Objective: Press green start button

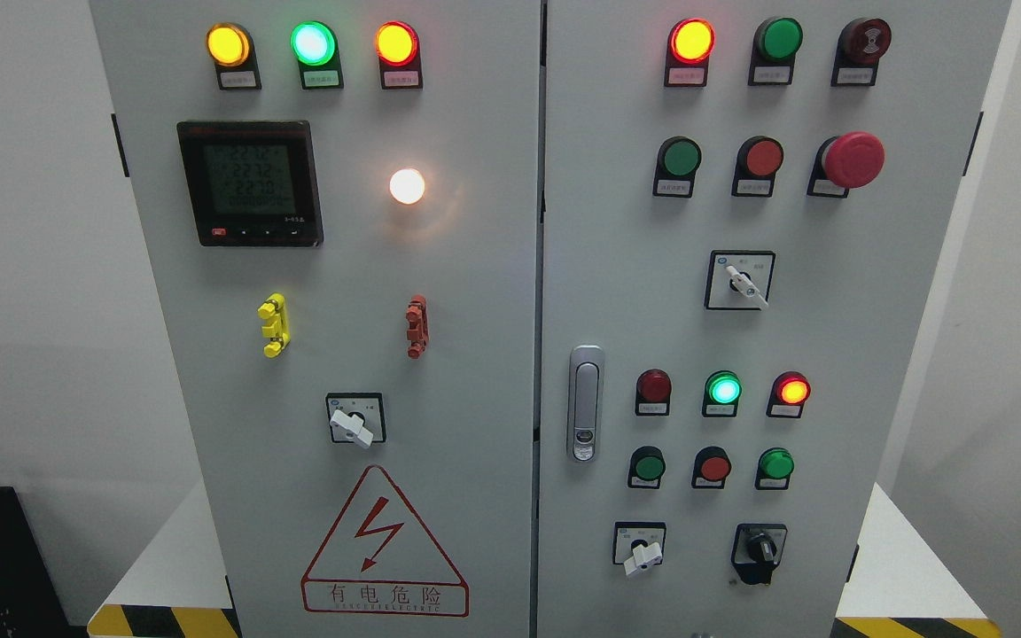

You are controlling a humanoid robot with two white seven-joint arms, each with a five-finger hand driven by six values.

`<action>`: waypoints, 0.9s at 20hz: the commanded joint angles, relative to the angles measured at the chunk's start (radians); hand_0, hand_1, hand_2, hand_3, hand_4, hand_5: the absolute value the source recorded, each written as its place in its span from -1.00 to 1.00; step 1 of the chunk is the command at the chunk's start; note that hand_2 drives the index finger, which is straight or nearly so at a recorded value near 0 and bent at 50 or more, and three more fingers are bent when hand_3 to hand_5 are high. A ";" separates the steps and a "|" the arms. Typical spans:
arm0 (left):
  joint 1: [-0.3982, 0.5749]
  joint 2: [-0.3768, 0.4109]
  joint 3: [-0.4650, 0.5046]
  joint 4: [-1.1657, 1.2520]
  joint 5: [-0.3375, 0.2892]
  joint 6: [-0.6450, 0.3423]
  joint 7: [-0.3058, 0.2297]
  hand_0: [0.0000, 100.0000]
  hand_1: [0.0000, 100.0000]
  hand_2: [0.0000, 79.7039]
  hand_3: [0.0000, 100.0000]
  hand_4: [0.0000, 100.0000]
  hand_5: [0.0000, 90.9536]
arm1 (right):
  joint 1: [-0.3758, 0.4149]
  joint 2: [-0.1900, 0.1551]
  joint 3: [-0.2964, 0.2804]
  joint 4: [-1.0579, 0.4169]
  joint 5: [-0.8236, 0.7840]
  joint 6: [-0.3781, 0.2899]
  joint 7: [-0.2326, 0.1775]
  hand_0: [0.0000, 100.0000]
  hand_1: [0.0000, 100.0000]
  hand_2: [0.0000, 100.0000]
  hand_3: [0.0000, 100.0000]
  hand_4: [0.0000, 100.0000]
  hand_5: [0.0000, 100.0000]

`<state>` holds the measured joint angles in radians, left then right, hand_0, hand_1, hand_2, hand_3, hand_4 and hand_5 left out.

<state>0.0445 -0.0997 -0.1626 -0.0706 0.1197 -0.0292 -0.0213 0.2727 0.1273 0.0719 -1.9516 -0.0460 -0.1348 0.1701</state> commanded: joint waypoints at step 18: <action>0.000 0.000 0.000 0.000 0.000 0.000 0.000 -0.76 0.11 -1.00 -1.00 -1.00 -1.00 | -0.013 -0.003 -0.004 -0.030 0.145 -0.038 -0.006 -0.17 -0.56 -1.00 -1.00 -1.00 -1.00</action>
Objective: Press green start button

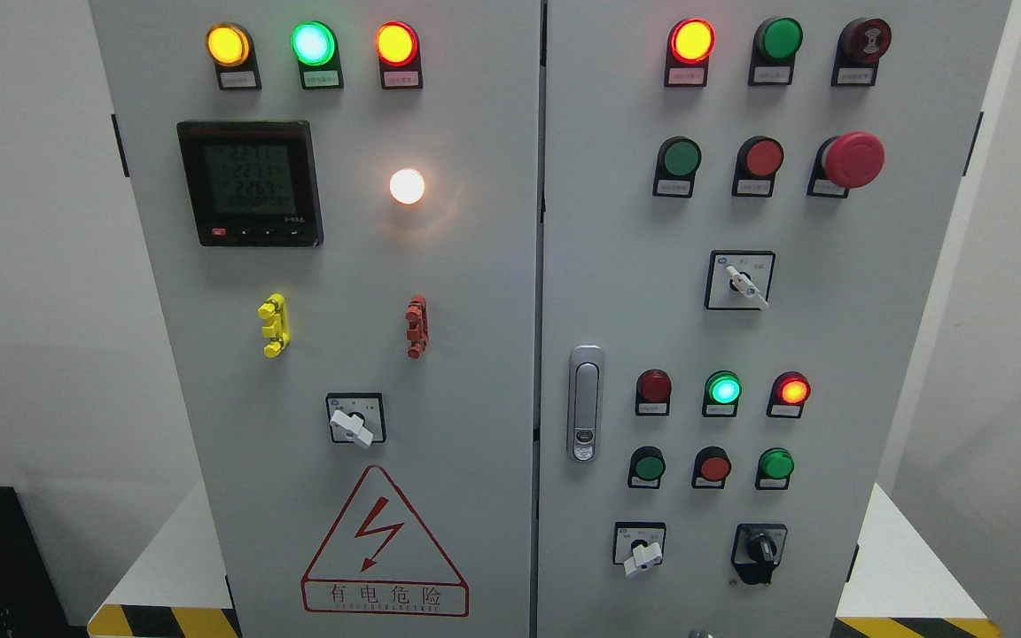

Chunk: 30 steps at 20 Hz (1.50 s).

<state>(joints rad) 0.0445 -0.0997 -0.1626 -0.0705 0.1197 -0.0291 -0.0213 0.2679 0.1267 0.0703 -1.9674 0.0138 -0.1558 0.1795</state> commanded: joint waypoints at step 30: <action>0.000 0.000 0.000 0.000 0.000 0.000 0.000 -0.76 0.11 -1.00 -1.00 -1.00 -1.00 | -0.203 0.002 -0.093 -0.019 1.008 -0.146 -0.183 -0.18 -0.35 -1.00 0.07 0.08 -0.26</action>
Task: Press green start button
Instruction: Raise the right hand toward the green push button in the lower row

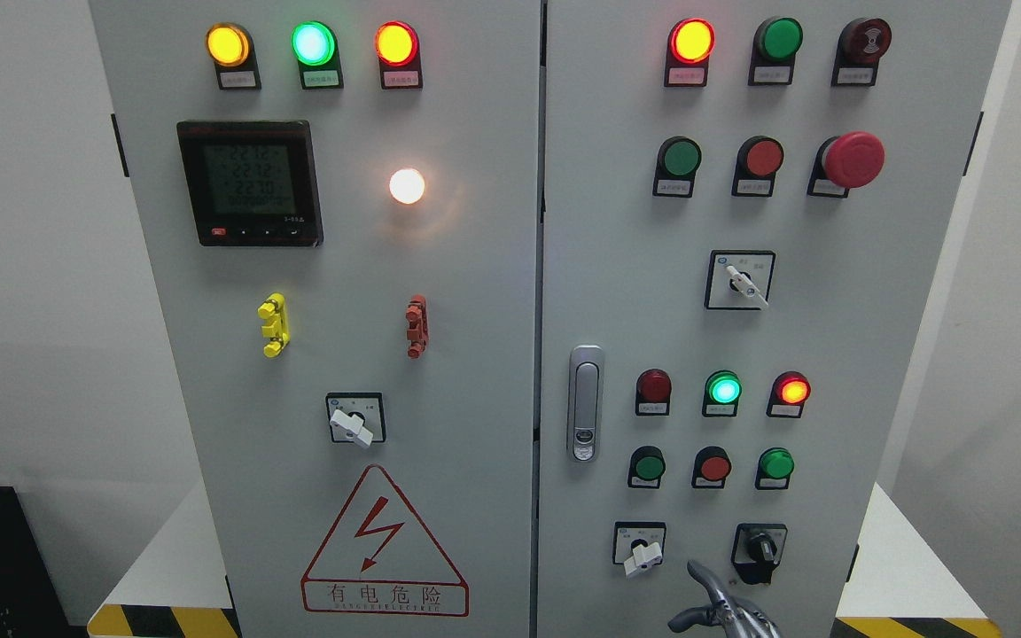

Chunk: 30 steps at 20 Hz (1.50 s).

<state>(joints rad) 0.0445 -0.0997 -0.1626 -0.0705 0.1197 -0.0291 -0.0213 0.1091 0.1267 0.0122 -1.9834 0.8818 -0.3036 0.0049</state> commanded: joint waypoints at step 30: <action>0.000 0.000 0.000 0.000 0.000 0.000 0.000 -0.76 0.11 -1.00 -1.00 -1.00 -1.00 | -0.223 0.005 -0.035 0.143 0.273 0.074 -0.020 0.26 -0.22 -1.00 0.22 0.31 0.28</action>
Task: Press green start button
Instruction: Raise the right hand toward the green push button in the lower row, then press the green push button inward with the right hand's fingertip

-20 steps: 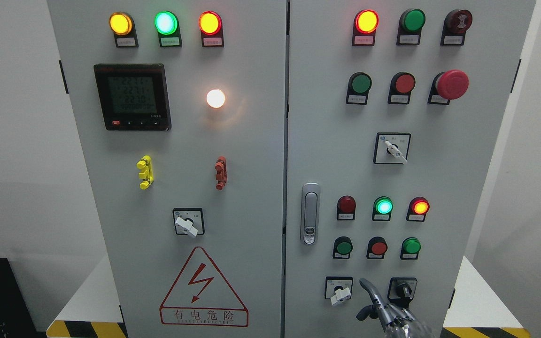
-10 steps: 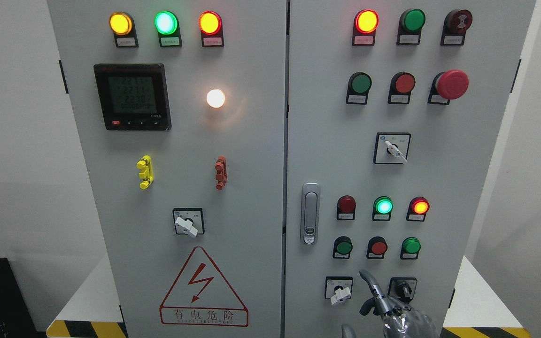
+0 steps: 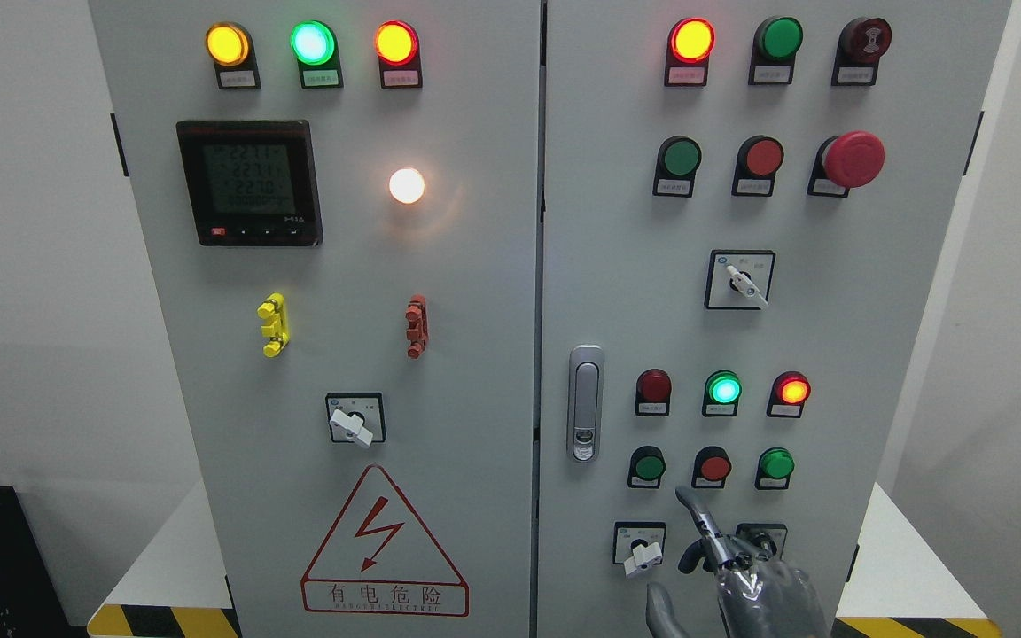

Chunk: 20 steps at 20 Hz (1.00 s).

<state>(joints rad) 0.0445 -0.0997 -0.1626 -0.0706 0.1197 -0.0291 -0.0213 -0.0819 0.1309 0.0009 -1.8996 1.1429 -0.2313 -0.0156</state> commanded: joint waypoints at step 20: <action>0.000 0.000 0.000 0.000 0.000 0.000 0.000 -0.76 0.11 -1.00 -1.00 -1.00 -1.00 | -0.082 0.003 -0.013 0.136 0.020 0.000 0.006 0.31 -0.21 -1.00 0.23 0.30 0.27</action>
<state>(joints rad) 0.0445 -0.0997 -0.1626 -0.0704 0.1197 -0.0290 -0.0213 -0.1509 0.1324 0.0001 -1.8026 1.1622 -0.2307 -0.0110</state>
